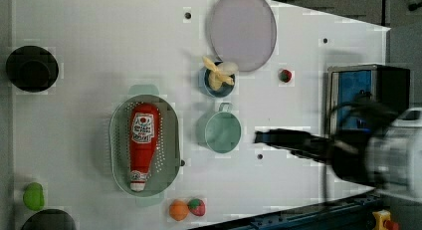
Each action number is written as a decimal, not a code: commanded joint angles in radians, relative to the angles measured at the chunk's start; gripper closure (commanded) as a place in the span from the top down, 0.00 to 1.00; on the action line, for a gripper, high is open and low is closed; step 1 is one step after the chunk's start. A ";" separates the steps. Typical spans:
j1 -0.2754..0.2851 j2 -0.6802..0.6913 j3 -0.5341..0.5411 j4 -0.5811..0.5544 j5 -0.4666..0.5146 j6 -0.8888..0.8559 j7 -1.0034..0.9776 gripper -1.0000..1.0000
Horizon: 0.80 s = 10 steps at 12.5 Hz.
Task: Pick Ketchup from the table and place it in strainer.
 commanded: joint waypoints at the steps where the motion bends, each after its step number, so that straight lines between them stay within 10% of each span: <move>1: -0.061 0.012 -0.134 0.029 -0.006 -0.058 0.052 1.00; 10: -0.095 -0.013 -0.487 0.061 -0.045 -0.087 -0.007 1.00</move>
